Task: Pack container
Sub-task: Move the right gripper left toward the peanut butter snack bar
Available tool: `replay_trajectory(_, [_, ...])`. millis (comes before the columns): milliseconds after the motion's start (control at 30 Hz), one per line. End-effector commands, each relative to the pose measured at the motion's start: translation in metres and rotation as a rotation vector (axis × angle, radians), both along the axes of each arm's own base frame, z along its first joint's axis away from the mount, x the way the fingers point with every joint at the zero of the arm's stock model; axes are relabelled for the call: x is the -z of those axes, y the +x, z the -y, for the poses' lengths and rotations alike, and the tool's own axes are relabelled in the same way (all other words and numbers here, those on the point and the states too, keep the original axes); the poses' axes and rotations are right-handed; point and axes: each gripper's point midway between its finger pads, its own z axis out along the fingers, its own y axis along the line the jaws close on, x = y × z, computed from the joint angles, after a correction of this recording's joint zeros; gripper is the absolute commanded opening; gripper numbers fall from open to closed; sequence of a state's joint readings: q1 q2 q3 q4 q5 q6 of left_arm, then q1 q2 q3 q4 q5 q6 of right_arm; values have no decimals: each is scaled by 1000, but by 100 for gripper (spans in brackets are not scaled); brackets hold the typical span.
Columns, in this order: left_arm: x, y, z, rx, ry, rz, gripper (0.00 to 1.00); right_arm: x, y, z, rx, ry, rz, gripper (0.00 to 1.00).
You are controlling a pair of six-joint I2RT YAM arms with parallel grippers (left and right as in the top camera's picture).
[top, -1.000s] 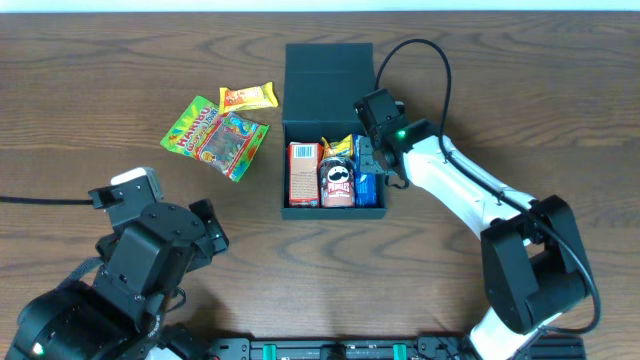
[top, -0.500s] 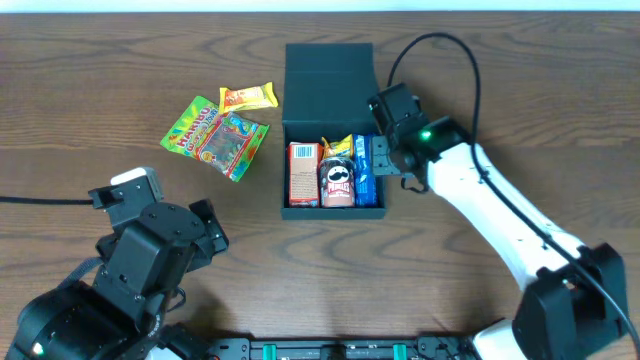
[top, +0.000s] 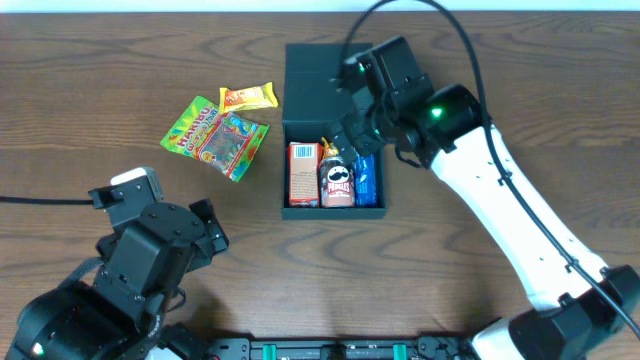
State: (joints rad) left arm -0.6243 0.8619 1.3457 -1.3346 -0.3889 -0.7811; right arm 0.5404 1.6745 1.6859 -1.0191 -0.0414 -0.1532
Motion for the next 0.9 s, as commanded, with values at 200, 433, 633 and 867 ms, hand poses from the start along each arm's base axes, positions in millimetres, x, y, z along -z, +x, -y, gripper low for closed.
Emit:
replay_trajectory(200, [-7, 1, -2, -4, 1, 20, 95, 3, 9, -58, -637, -169, 112, 99])
replay_trajectory(433, [-7, 1, -2, -4, 1, 20, 95, 12, 52, -103, -756, -162, 220, 99])
replay_trajectory(633, [-7, 1, -2, -4, 1, 20, 95, 27, 85, -143, -838, -88, 354, 99])
replay_trajectory(867, [-7, 1, -2, -4, 1, 20, 95, 57, 120, -175, -929, -91, 516, 99])
